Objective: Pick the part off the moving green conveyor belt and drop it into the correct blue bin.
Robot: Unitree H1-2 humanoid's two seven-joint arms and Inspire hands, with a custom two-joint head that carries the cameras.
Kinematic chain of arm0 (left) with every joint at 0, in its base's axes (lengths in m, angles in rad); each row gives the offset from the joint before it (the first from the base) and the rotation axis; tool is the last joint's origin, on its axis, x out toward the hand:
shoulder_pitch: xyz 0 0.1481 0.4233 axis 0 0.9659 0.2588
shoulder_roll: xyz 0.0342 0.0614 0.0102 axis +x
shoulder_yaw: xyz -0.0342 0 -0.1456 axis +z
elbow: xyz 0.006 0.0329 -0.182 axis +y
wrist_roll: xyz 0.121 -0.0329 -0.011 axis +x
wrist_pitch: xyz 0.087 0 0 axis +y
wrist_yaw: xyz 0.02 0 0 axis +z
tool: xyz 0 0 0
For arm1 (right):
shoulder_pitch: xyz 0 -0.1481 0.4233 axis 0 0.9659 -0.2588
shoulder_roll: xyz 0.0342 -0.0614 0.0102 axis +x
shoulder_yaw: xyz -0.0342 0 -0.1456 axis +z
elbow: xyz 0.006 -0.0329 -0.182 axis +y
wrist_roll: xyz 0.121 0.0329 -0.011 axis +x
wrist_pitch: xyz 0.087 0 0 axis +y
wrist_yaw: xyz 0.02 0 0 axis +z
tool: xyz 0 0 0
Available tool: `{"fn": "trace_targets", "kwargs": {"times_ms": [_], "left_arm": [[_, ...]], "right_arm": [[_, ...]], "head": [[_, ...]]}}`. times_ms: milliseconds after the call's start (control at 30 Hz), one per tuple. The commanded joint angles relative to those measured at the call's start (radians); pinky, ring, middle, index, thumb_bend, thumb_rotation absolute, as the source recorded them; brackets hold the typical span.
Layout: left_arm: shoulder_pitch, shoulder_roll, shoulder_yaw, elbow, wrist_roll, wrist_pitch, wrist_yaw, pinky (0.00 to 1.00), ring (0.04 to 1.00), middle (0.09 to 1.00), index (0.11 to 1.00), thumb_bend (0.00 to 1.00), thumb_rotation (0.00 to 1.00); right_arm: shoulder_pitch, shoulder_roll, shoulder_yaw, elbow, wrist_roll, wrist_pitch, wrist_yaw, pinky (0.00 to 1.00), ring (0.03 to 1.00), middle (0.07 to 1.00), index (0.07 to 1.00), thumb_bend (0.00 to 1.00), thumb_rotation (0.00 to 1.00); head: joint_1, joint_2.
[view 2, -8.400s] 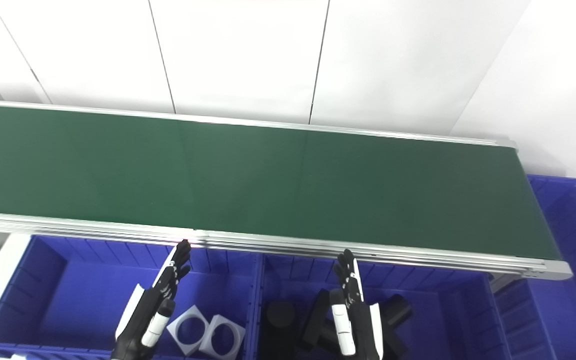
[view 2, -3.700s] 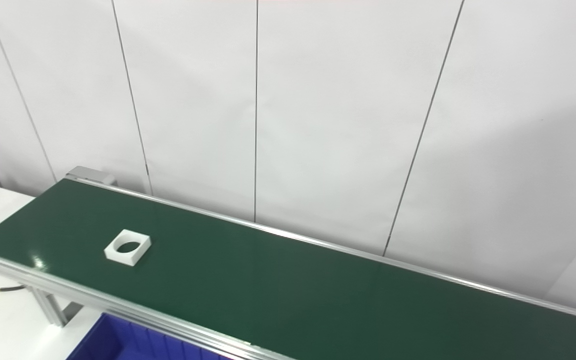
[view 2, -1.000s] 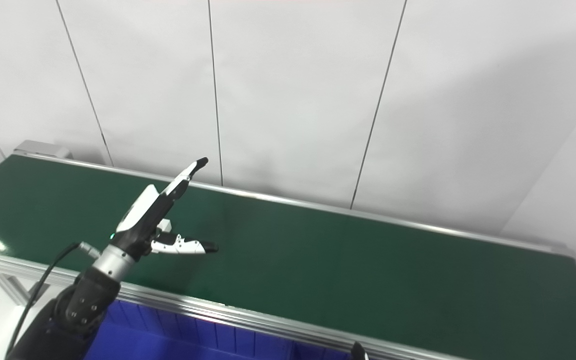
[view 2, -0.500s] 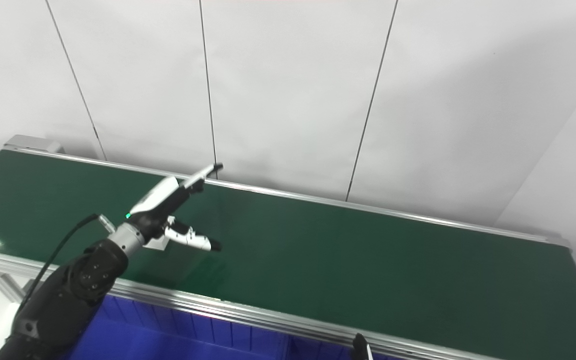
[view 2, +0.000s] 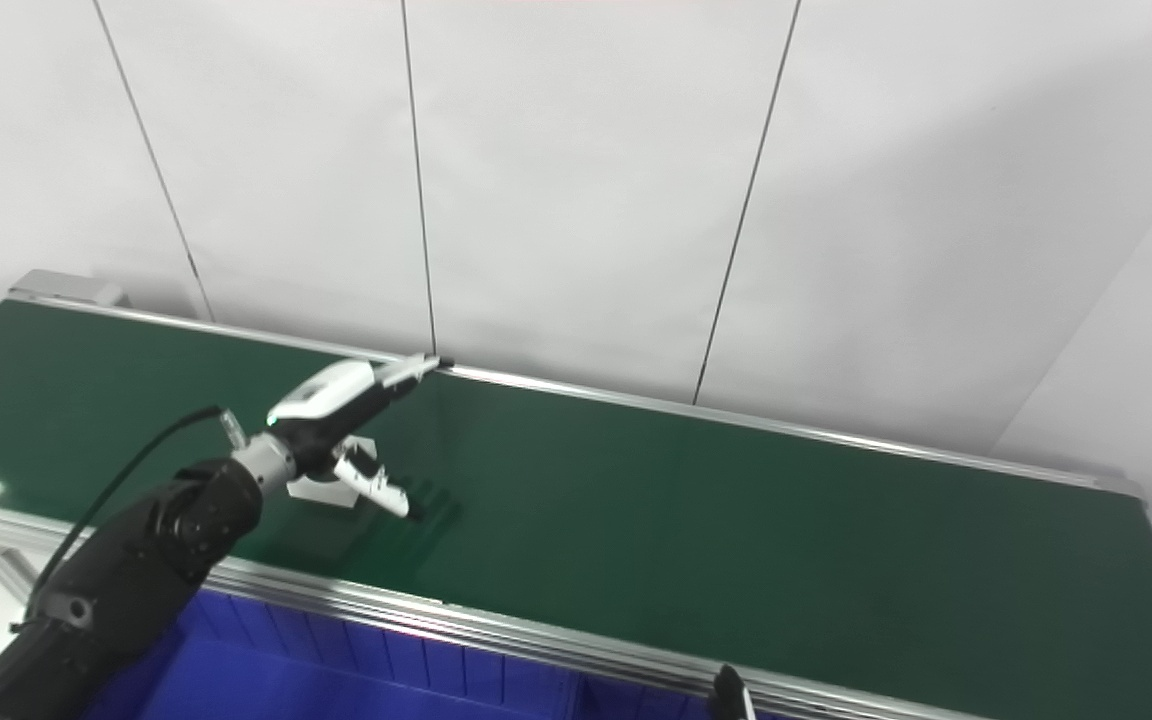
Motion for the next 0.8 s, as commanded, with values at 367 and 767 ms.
{"fn": "trace_targets", "kwargs": {"times_ms": [367, 767], "left_arm": [[-0.104, 0.025, -0.001, 0.105, -0.007, 0.015, 0.005, 0.99, 1.000, 1.000, 0.958, 0.91, 0.19], [-0.143, 0.016, -0.033, 0.183, 0.013, 0.103, -0.020, 0.98, 0.999, 1.000, 0.938, 0.86, 0.13]], "right_arm": [[-0.006, 0.002, -0.029, -0.035, 0.001, -0.051, 0.026, 1.00, 1.000, 1.000, 1.000, 0.68, 0.92], [-0.006, -0.002, -0.033, -0.036, 0.001, -0.051, 0.032, 1.00, 1.000, 1.000, 1.000, 0.69, 0.92]], "head": [[0.034, -0.003], [0.037, 0.003]]}}
